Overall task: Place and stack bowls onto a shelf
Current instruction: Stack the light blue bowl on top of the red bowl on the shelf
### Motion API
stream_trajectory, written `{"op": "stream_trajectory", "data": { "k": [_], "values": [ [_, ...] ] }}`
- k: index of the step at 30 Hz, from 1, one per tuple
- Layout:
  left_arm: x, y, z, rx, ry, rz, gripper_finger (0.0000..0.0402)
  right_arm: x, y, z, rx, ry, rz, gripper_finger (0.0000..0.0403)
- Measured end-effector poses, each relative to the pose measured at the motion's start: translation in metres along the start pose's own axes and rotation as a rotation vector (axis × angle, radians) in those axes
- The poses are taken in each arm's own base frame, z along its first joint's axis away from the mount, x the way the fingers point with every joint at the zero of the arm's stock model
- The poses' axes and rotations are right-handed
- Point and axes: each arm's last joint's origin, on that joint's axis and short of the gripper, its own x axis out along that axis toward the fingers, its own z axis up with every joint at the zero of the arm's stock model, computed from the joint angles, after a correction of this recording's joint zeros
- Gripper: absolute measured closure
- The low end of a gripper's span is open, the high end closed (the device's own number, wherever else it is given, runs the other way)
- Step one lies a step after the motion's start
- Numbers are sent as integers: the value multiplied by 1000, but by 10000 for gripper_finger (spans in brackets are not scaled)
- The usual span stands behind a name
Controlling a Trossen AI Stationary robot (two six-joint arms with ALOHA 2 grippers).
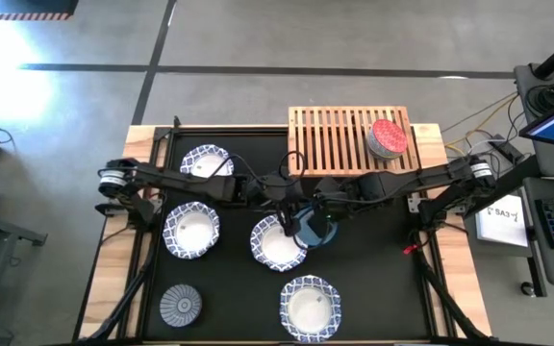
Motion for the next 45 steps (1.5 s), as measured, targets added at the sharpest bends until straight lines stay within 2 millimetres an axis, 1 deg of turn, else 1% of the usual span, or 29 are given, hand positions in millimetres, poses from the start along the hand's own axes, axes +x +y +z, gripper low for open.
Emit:
{"op": "stream_trajectory", "data": {
  "k": [8, 13, 16, 20, 23, 25, 28, 32, 37, 41, 45],
  "values": [
    [-9, -1, 2, 42, 27, -71, 312, -1, -2, -1, -26, 14, -11, 391],
    [-23, -3, 8, 74, 28, -101, 279, -7, -7, -1, -17, 1, -21, 391],
    [-32, 0, 10, 91, 46, -90, 269, -21, -11, 1, -20, -36, -43, 391],
    [-43, 2, 13, 90, 45, -73, 267, -45, -18, 9, -27, -125, -74, 391],
    [-44, 3, 5, 92, 81, -69, 267, -68, -25, 18, 0, -220, -91, 391],
    [-44, 4, 2, 91, 90, -67, 267, -83, -32, 22, 12, -258, -123, 391],
    [-47, 4, 5, 88, 72, -68, 267, -104, -44, 29, 47, -317, -167, 391],
    [-46, 4, 3, 91, 83, -64, 267, -126, -66, 31, 115, -359, -262, 391],
    [-46, 4, 4, 109, 76, -60, 267, -134, -81, 37, 196, -383, -273, 391],
    [-46, 5, 4, 111, 71, -53, 267, -143, -105, 43, 292, -420, -316, 391],
    [-46, 5, 4, 118, 71, -53, 267, -143, -130, 49, 386, -426, -382, 391]
  ]
}}
